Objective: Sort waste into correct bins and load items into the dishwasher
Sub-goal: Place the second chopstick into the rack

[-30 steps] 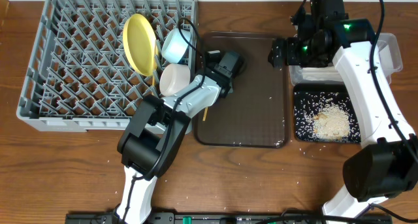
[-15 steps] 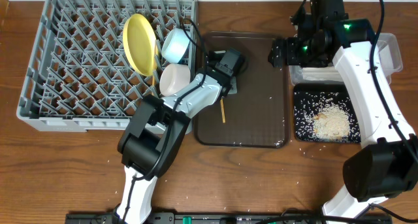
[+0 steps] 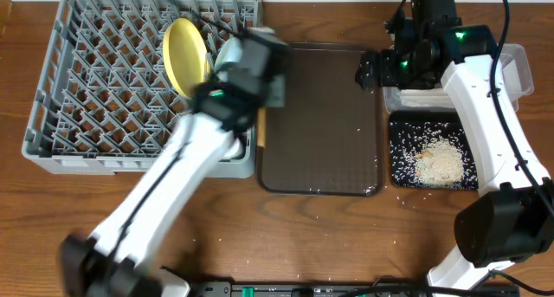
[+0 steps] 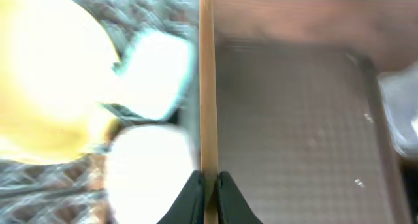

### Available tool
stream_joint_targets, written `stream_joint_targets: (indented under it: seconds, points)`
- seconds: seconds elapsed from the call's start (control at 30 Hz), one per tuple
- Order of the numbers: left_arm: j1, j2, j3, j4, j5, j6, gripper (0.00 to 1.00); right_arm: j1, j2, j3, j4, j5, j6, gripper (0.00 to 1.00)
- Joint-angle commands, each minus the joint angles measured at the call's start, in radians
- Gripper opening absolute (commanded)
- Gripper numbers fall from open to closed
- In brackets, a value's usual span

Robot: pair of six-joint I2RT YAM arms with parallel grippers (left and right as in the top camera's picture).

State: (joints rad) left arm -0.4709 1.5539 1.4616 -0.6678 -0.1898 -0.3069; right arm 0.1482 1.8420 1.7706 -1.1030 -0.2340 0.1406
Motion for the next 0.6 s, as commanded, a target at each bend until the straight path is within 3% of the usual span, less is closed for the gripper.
stream_joint_targets:
  seconds: [0.0,0.1,0.27,0.57]
  points:
    - [0.073,-0.023,-0.001,-0.071,-0.178,0.109,0.07,0.01,-0.005,0.0,-0.001,0.002,-0.007,0.99]
    - [0.146,-0.006,-0.029,-0.094,-0.275,0.17,0.07,0.01,-0.005,0.0,-0.001,0.002,-0.007,0.99]
    - [0.249,0.076,-0.059,-0.087,-0.275,0.206,0.07,0.01,-0.005,0.0,-0.001,0.002,-0.007,0.99]
    - [0.284,0.219,-0.059,-0.068,-0.269,0.255,0.07,0.01,-0.005,0.0,-0.001,0.002,-0.008,0.99]
